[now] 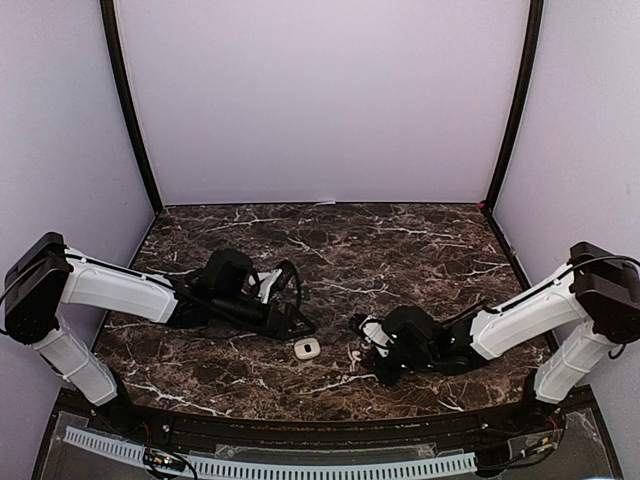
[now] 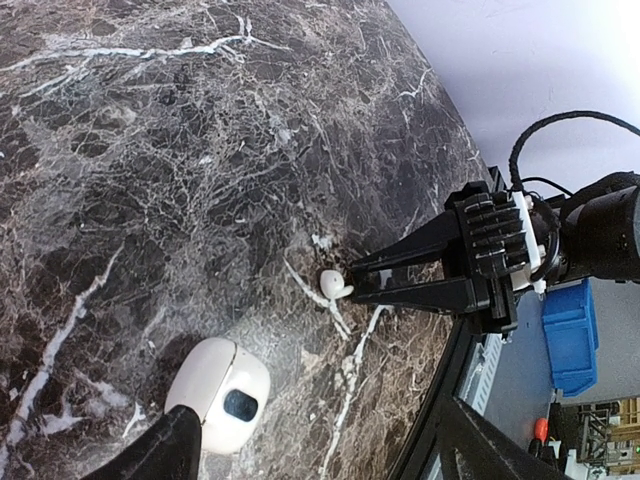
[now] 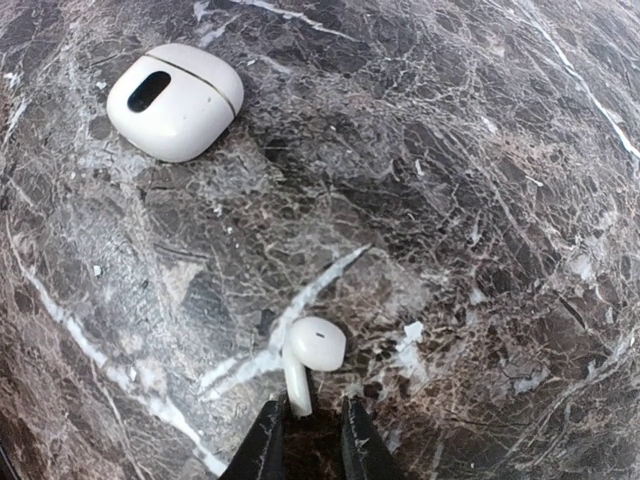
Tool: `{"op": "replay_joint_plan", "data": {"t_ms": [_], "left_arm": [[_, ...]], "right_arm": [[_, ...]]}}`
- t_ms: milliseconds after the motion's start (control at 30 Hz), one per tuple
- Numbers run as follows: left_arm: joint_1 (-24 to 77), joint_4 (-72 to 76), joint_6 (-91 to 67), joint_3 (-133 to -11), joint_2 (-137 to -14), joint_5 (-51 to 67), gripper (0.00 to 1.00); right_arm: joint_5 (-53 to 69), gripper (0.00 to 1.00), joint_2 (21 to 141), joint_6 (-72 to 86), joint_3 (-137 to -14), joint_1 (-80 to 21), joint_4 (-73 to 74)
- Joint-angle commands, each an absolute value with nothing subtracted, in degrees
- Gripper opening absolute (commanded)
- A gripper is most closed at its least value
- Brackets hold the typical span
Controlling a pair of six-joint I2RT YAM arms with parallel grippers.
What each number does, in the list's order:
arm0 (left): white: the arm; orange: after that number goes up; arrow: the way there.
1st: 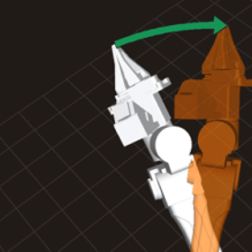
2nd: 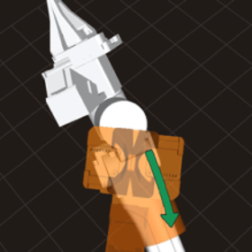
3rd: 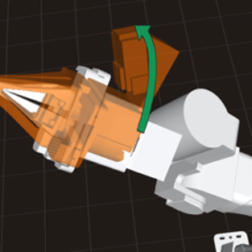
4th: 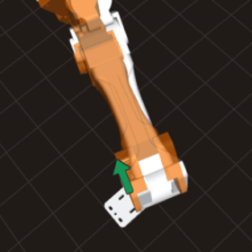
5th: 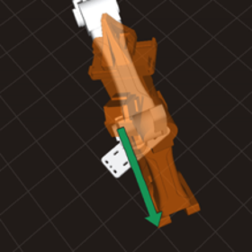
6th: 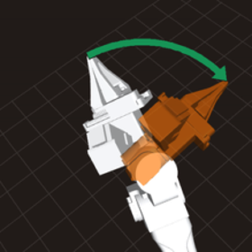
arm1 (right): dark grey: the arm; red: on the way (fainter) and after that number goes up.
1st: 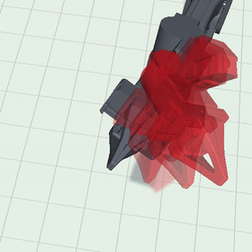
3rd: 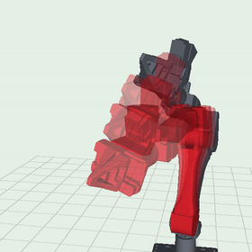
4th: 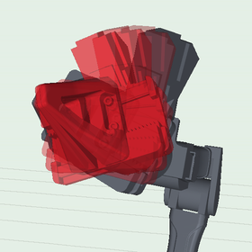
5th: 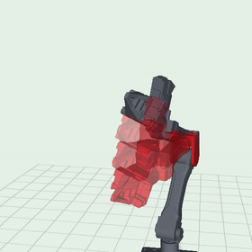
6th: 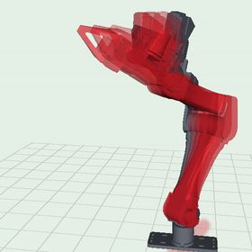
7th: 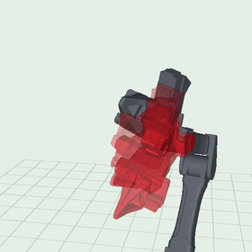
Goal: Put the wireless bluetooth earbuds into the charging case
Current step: Pick up the left earbud from the center of the board.
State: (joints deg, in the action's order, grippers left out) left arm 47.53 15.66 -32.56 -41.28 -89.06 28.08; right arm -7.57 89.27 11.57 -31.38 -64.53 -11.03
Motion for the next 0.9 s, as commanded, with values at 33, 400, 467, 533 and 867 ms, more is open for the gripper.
{"op": "replay_joint_plan", "data": {"t_ms": [33, 400, 467, 533, 867], "left_arm": [[47.81, 13.73, -31.34, -42.60, -88.76, 28.21, 0.84], [47.82, 13.51, -31.74, -43.42, -90.12, 30.03, 0.84], [47.81, 13.97, -32.96, -43.85, -90.85, 31.64, 0.84], [47.89, 15.14, -34.93, -44.38, -91.85, 33.83, 0.83], [49.27, 21.09, -42.04, -47.91, -97.31, 39.23, 0.70]], "right_arm": [[-7.74, 0.16, 93.39, 8.79, -34.15, -65.23, -11.95], [-10.01, 0.00, 95.03, 8.00, -35.94, -66.42, -10.19], [-9.82, 0.00, 93.44, 7.64, -35.06, -66.57, -11.56], [-10.07, 0.00, 92.23, 7.00, -34.39, -66.98, -12.85], [-12.62, 0.00, 87.58, 4.30, -32.14, -69.86, -18.08]]}}
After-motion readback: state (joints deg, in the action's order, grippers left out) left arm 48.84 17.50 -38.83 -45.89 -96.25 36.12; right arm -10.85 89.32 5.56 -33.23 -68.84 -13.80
